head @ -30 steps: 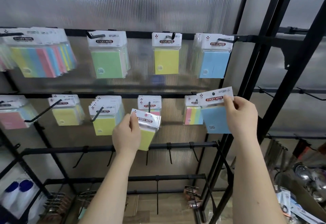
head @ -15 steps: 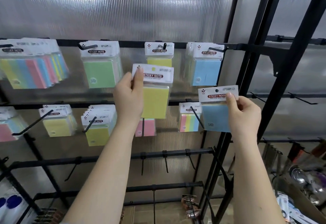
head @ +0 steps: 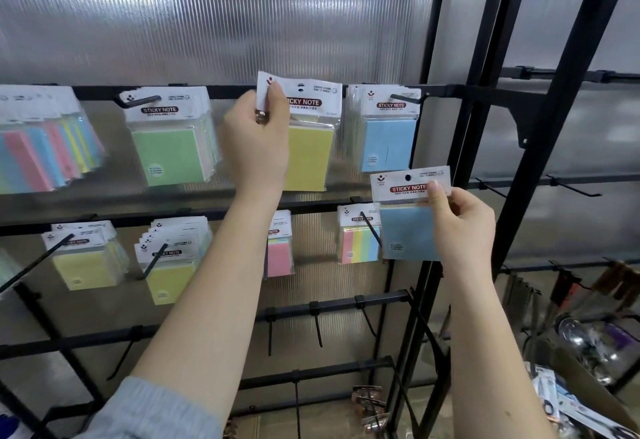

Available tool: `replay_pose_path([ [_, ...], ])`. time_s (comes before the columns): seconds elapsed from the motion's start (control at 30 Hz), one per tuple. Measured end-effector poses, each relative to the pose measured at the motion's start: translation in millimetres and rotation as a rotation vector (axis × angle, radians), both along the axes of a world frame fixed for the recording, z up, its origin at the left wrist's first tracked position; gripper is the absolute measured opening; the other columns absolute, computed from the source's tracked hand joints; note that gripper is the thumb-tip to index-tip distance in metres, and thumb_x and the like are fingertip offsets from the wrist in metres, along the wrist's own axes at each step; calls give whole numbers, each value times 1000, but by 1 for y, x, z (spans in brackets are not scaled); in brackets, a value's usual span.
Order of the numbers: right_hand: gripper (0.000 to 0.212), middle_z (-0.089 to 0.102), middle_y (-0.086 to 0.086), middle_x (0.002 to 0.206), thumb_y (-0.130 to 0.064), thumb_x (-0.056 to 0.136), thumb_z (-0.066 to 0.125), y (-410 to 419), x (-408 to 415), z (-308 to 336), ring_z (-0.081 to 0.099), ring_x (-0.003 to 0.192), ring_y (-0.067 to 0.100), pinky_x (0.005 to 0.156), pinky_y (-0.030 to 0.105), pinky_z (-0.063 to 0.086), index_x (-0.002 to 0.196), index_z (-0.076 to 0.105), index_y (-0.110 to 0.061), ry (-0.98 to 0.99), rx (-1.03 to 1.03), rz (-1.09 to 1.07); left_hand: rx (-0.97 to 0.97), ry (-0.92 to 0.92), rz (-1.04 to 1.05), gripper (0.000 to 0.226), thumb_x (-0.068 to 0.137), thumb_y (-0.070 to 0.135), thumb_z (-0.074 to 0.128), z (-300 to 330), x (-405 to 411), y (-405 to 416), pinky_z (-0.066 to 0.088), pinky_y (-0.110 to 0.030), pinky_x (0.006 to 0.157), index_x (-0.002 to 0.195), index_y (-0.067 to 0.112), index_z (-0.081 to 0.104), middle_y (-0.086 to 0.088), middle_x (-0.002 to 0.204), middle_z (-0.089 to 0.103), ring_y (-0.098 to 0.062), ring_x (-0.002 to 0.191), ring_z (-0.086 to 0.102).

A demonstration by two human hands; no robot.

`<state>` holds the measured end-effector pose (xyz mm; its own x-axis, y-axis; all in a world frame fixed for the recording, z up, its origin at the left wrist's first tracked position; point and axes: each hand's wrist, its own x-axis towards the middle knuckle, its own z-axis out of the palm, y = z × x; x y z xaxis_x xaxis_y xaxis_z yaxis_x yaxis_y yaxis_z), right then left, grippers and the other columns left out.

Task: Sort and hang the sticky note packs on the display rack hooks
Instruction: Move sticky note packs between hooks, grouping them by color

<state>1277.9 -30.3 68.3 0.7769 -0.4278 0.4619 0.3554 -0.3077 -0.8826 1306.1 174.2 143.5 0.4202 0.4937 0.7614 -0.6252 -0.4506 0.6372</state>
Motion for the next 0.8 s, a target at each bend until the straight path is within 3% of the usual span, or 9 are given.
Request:
replay_pose_path([
  [0.2, 45, 66, 22, 87, -36, 96, 52, 0, 2, 0, 46, 68, 14, 58, 27, 31, 85, 63, 6, -4, 11, 2, 2, 2, -2, 49, 93, 23, 53, 0, 0, -1, 19, -18, 44, 53, 23, 25, 14, 41, 34, -5, 44, 28],
  [0.47, 44, 67, 21, 88, -38, 96, 52, 2, 3, 1, 49, 70, 15, 63, 28, 34, 83, 65, 3, 6, 23, 26, -26, 28, 35, 47, 88, 34, 58, -3, 1, 0, 18, -22, 46, 52, 23, 30, 8, 43, 33, -7, 45, 29],
  [0.57, 44, 68, 19, 87, -37, 96, 52, 2, 3, 1, 48, 68, 12, 61, 27, 33, 84, 66, 3, 15, 13, 30, -34, 9, 40, 46, 88, 31, 59, -3, -1, -2, 20, -18, 45, 51, 25, 32, 15, 42, 40, -5, 44, 33],
  [0.8, 45, 66, 22, 85, -35, 96, 52, 4, 5, 3, 45, 66, 12, 56, 28, 29, 83, 62, 7, 13, 26, 47, -34, 16, 26, 44, 88, 30, 59, -3, 4, 0, 21, -19, 45, 52, 25, 35, 11, 43, 37, -5, 44, 31],
])
